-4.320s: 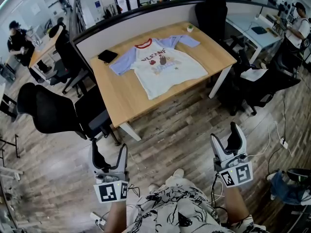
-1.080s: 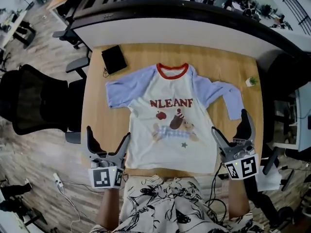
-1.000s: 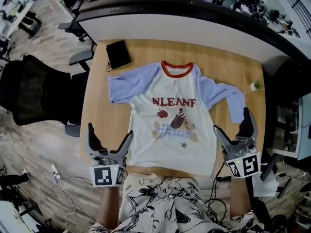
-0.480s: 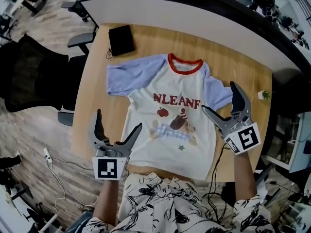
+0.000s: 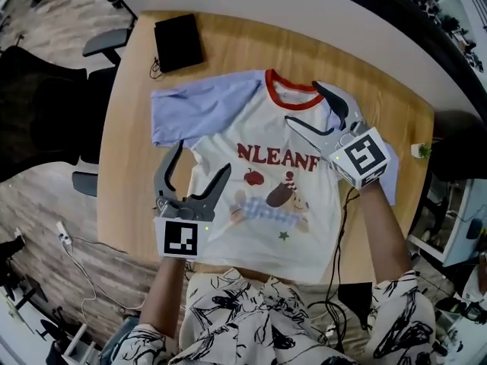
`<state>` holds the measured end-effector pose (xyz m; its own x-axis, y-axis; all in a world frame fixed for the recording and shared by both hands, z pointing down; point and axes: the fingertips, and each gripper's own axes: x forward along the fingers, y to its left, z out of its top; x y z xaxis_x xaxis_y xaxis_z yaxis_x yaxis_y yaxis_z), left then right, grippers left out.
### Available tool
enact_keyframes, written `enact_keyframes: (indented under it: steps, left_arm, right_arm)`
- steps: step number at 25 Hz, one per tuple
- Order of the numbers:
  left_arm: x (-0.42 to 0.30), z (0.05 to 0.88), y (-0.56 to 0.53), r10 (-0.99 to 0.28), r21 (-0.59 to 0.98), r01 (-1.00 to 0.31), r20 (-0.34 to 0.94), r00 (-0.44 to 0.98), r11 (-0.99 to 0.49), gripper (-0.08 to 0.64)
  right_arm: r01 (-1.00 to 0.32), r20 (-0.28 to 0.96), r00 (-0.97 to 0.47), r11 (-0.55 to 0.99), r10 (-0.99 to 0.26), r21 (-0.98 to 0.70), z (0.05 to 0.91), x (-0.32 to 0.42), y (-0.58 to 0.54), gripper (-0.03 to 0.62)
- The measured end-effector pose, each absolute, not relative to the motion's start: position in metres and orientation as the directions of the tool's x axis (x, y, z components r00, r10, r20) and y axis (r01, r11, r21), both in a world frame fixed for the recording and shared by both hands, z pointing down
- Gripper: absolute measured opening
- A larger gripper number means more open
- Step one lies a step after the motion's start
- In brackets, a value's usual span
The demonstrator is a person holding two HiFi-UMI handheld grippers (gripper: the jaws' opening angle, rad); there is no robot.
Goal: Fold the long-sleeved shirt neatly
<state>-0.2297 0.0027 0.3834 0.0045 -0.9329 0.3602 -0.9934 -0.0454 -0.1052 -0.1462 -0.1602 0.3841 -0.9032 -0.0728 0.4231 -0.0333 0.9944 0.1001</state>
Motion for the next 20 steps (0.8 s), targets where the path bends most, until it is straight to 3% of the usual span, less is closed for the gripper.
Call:
enact_keyframes:
  steps: [5, 12, 20]
  left_arm:
    - [-0.234, 0.426, -0.022, -0.904, -0.098, -0.990, 0.425, 0.051, -0.101, 0.331]
    - [-0.234, 0.490, -0.043, -0.856, -0.098, -0.985, 0.512, 0.073, -0.143, 0.248]
    - [-0.249, 0.541, -0.051, -0.809, -0.137, -0.982, 0.587, 0.026, -0.131, 0.147]
  right_arm:
    - [0.096, 0.549, -0.834, 0.994, 0.049, 0.057, 0.439, -0.188, -0.170, 0.279]
    - [0.220, 0.655, -0.741, 0.975, 0.148, 0.029, 0.498, -0.230, -0.176, 0.249]
    - [0.349, 0.780, -0.593, 0.937, 0.198, 0.027, 0.550, -0.246, -0.177, 0.132]
